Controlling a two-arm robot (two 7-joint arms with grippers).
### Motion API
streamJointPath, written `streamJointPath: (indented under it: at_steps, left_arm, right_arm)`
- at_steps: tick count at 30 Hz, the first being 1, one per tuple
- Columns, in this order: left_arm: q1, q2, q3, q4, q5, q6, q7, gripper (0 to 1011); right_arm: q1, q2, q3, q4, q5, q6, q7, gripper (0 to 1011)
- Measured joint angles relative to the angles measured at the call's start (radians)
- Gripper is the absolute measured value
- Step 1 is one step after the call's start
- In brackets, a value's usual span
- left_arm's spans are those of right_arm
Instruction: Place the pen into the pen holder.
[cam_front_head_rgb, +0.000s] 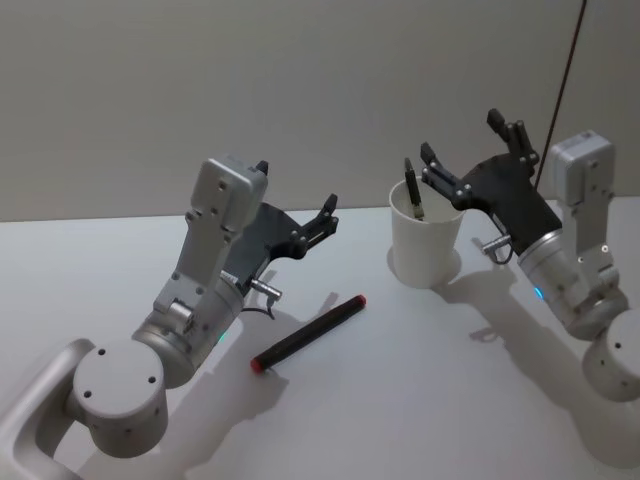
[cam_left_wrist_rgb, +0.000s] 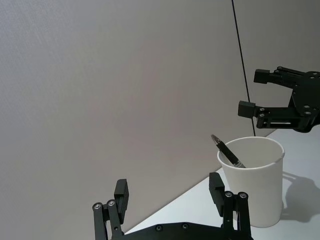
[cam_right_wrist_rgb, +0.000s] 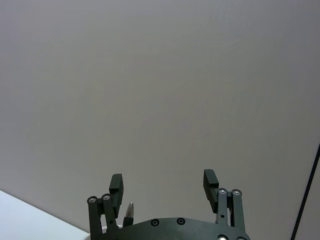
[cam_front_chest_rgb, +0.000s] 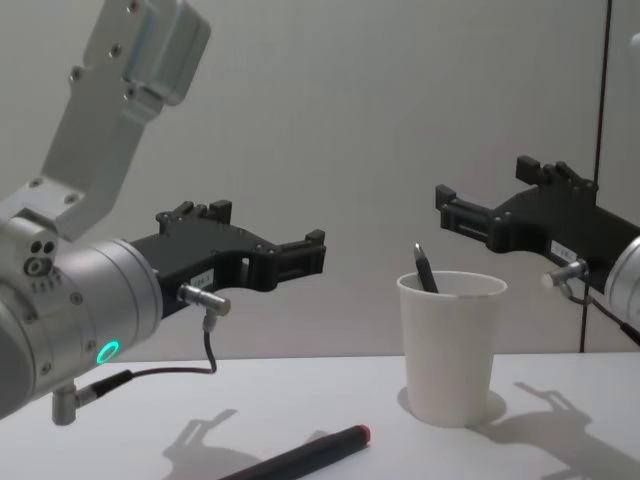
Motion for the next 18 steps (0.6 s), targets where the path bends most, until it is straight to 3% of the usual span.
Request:
streamJointPath:
  at_steps: [7, 18]
  left_arm:
    - [0.000, 0.000, 0.000, 0.000, 0.000, 0.000, 0.000, 1001]
    - [0.000, 0.000, 0.000, 0.000, 0.000, 0.000, 0.000, 1001]
  right_arm:
    - [-0.029, 0.017, 0.003, -0.041, 0.022, 0.032, -0.010, 1001]
    - [-0.133, 0.075, 0.013, -0.182, 0.100, 0.144, -0.048, 1001]
